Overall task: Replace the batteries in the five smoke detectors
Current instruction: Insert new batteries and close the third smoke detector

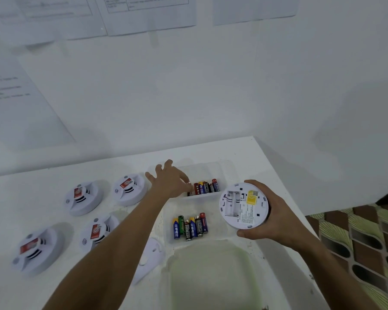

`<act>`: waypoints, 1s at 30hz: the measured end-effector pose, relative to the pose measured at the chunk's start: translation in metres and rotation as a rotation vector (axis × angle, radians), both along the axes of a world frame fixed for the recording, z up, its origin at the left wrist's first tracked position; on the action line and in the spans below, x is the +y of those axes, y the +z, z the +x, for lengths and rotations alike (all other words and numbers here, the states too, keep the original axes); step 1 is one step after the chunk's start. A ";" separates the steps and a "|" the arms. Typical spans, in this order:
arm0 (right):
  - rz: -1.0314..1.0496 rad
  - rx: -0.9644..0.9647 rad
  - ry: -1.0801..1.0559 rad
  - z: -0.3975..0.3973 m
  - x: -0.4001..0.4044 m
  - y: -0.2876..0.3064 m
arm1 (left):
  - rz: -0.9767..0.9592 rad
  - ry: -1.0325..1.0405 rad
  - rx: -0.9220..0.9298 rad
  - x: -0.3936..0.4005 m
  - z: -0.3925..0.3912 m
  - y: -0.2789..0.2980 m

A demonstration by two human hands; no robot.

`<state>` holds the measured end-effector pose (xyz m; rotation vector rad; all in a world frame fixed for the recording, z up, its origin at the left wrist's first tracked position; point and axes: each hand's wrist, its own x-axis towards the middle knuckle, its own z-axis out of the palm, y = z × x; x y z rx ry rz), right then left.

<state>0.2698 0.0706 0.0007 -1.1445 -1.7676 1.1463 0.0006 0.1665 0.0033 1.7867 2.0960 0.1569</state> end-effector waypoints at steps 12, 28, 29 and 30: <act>0.028 0.050 0.051 -0.026 0.000 0.014 | 0.435 -0.057 -0.605 -0.076 0.020 0.078; 0.048 0.119 0.127 -0.019 0.001 0.027 | 0.175 -0.354 -0.564 -0.111 0.029 0.063; 0.052 0.112 0.132 -0.018 0.002 0.027 | 0.136 -0.387 -0.557 -0.111 0.027 0.063; 0.053 0.106 0.136 -0.017 0.002 0.027 | 0.123 -0.407 -0.545 -0.110 0.025 0.063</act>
